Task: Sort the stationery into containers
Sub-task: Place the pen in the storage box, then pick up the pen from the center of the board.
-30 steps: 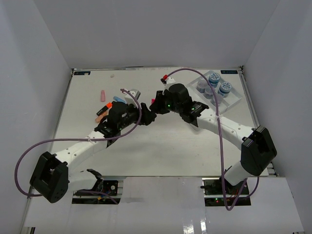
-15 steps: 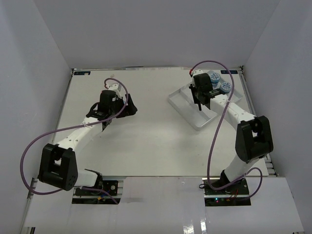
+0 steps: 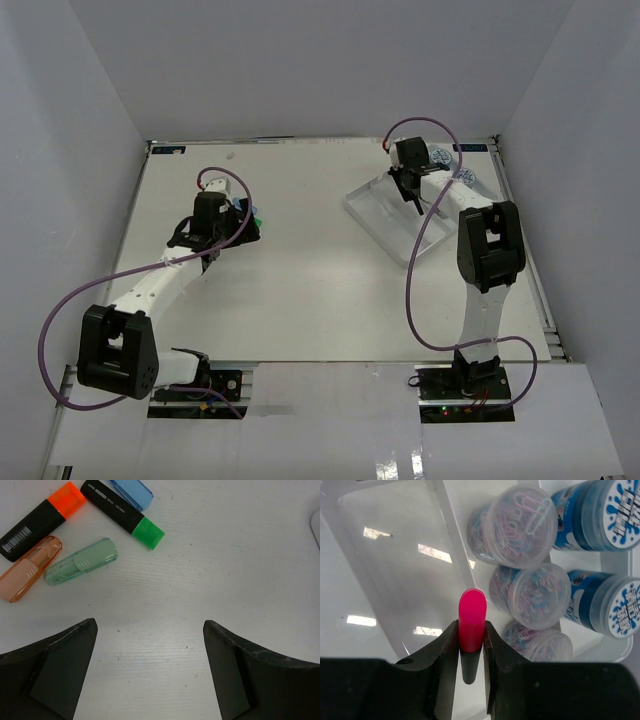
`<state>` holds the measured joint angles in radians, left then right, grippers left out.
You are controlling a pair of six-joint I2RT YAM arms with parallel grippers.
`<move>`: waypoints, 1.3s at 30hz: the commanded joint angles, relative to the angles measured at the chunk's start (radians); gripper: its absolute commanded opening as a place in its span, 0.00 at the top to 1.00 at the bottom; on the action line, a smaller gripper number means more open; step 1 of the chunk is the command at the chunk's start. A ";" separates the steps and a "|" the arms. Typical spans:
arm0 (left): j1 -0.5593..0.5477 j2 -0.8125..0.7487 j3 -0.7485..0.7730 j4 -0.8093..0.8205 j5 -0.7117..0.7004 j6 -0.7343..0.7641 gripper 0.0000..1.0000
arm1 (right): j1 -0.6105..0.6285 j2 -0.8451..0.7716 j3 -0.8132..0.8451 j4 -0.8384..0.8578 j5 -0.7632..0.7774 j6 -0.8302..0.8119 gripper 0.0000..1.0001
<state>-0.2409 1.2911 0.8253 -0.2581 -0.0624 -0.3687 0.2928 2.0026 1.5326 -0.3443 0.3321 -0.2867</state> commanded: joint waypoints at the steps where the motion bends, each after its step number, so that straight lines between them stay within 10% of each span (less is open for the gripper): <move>1: -0.001 -0.036 0.000 -0.001 -0.040 0.016 0.02 | 0.002 0.024 0.080 -0.015 -0.068 -0.025 0.80; 3: -0.003 -0.033 0.005 -0.004 -0.043 0.017 0.02 | 0.002 0.028 0.089 -0.016 -0.109 -0.020 0.63; 18: 0.002 0.003 0.008 -0.004 -0.074 0.014 0.02 | 0.023 -0.238 0.002 -0.058 -0.321 0.119 0.16; 28: 0.163 0.154 0.086 -0.023 -0.093 0.028 0.02 | 0.035 -0.778 -0.498 0.319 -0.542 0.421 0.05; 39: 0.239 0.359 0.241 0.077 -0.048 0.217 0.03 | 0.040 -0.904 -0.788 0.487 -0.762 0.529 0.02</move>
<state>-0.0036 1.6348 0.9997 -0.2443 -0.1406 -0.2432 0.3298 1.1358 0.7563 0.0467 -0.3508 0.2035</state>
